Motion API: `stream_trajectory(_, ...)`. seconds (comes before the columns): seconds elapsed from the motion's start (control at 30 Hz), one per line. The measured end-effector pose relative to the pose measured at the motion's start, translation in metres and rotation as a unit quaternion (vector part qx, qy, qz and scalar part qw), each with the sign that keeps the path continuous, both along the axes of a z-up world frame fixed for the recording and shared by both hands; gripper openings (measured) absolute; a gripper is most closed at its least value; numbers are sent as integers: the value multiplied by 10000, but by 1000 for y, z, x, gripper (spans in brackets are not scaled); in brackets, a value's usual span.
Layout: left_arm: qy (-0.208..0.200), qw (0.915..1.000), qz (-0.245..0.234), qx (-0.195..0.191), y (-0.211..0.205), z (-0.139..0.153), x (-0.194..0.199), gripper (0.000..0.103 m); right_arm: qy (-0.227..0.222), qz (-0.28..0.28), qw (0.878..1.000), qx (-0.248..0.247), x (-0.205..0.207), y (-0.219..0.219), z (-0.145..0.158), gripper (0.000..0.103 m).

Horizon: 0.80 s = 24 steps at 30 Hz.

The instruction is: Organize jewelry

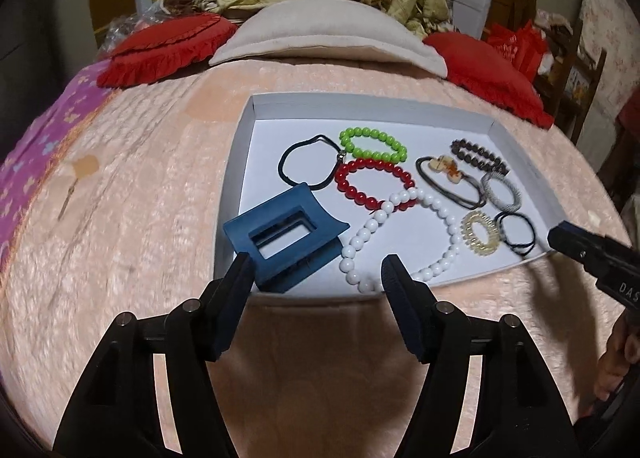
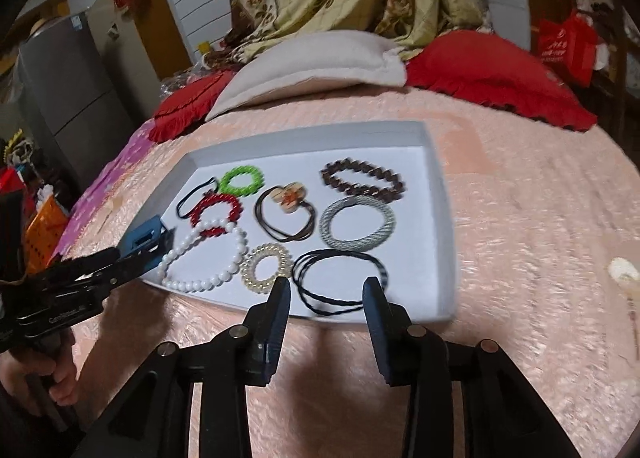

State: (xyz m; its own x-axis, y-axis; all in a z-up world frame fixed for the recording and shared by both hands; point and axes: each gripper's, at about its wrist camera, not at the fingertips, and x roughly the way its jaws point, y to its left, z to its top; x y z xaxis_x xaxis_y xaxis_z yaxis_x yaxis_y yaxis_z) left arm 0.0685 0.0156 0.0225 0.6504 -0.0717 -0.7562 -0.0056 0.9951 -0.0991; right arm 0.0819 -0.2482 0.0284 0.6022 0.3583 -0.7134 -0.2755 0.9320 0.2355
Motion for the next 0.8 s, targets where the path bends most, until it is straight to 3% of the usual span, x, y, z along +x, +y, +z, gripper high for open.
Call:
stream_trajectory(0.1,-526,9983,122,-215,4,19,-24,66,-248,-56,9994,219,-26,-6,16,37)
stream_trajectory(0.17,-951,9952,78,-222,1,33,-46,69,-372,-55,9993,61,-48,-3,23,46)
stream_trajectory(0.2,-1085,9939,79,-172,-1,38,-53,83,-402,-60,9992,-50,-59,1,25,64)
stream_trajectory(0.23,-1215,9925,94,-89,-5,41,-61,88,-427,-90,9990,-125,-68,3,26,83)
stream_trajectory(0.27,-1344,9909,103,46,-9,44,-71,94,-525,-127,9983,-232,-80,6,28,88)
stream_trajectory(0.33,-1367,9905,1,161,-16,44,-81,101,-676,-102,9971,-337,-92,10,30,90)
stream_trajectory(0.4,-1268,9917,-66,209,-20,41,-84,101,-720,-99,9964,-426,-98,12,30,94)
stream_trajectory(0.6,-733,9965,-65,400,-31,23,-84,101,-421,-328,9974,-494,-91,1,19,94)
stream_trajectory(0.8,-637,9966,-51,521,-39,15,-86,101,-379,-407,9977,-378,-94,-9,18,94)
